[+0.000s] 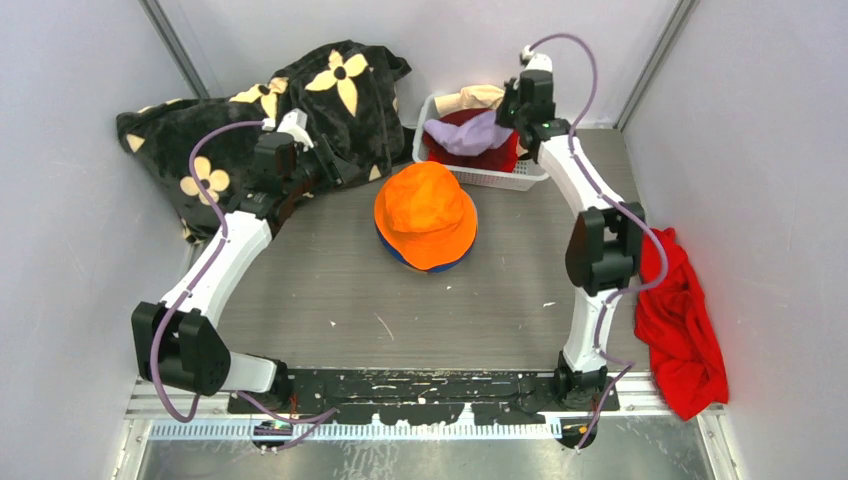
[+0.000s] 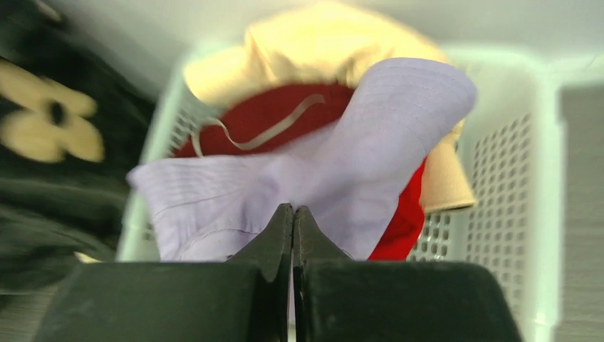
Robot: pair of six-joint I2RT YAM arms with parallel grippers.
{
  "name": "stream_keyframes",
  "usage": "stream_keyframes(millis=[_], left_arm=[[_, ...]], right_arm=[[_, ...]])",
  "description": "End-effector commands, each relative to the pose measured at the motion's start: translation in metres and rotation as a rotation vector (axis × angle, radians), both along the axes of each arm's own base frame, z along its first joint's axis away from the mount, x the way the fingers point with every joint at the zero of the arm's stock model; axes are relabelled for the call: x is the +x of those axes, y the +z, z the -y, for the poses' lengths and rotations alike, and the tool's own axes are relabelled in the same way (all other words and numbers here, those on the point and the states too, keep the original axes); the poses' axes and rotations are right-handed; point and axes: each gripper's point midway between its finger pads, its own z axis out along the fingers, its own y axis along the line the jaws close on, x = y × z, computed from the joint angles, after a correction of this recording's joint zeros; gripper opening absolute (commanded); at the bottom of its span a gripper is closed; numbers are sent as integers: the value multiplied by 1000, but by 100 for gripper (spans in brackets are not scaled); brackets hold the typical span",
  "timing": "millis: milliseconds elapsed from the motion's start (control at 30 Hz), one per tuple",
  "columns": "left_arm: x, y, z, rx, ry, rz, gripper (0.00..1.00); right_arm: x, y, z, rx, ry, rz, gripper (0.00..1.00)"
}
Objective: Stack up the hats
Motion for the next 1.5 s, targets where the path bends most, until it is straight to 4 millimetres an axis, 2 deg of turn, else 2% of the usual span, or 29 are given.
stream_keyframes(millis=[0,400,800,1100,1267,1467], left_arm=[[-3,38,3,-54,-17,119,52],[-4,70,9,-84,-54,191,52],[-2,102,19,-105,-109,282,52],[-4,110,26,-124,-131,297,52],[-7,120,37,-155,-181,334,52],[-16,145,57,-220,-307,412,52]], right_arm=[[-17,123,5,9,1,254,1],[-78,210,-1,88,83,423,1],[-145,282,-12,124,223,601,1],[-204,337,-16,128,323,745,1],[-234,352,-25,142,415,765,1],[-264,350,-42,195,549,766,1]])
